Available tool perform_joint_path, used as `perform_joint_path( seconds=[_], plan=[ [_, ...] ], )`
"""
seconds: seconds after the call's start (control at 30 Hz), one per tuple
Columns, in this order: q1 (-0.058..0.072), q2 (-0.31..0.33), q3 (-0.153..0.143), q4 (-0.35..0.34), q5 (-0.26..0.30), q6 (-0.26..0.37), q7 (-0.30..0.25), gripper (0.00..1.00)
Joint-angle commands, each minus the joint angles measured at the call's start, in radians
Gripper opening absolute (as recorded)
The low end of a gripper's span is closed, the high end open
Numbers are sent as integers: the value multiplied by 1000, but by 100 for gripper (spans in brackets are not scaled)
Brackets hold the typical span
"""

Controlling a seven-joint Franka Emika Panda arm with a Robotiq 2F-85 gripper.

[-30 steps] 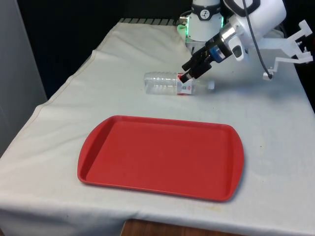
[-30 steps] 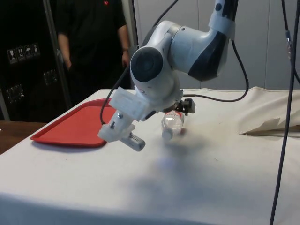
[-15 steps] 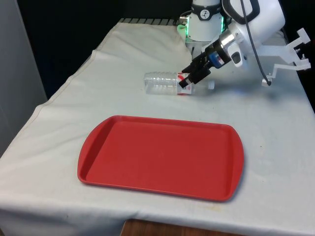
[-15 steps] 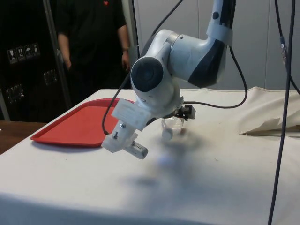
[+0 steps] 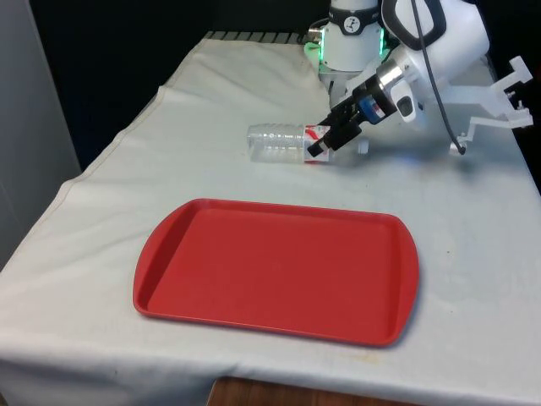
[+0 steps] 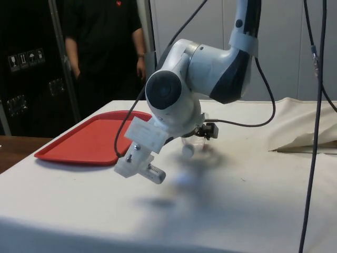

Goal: Place the bottle upright on the tray.

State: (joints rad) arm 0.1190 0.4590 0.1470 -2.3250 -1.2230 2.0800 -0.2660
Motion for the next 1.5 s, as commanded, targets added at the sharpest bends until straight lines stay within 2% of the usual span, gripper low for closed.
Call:
perform_joint_path(
  seconds=[0.0,0.13,0.27,0.3,0.33,0.43,0.47,0.63,0.83,1.07,1.1,1.27,1.4,1.43,1.47],
  plan=[
    [1,4,-3,5,-9,2,7,100],
    [1,7,-3,9,-9,2,7,99],
    [1,8,-3,10,-8,2,8,74],
    [1,9,-3,11,-8,2,8,61],
    [1,9,-3,11,-8,1,8,55],
    [0,3,-1,8,0,-4,1,41],
    [1,10,-2,12,-8,-1,9,41],
    [0,10,1,14,-8,-9,10,22],
    [-1,-5,3,10,3,-18,5,16],
    [-8,-33,0,0,9,-12,15,16],
    [-5,-24,0,7,7,-20,12,16],
    [-13,-49,0,-2,9,-11,23,16],
    [-15,-58,0,-2,9,-11,28,16],
    [-11,-51,0,3,7,-19,27,16],
    [-15,-60,0,-3,9,-11,30,16]
  ],
)
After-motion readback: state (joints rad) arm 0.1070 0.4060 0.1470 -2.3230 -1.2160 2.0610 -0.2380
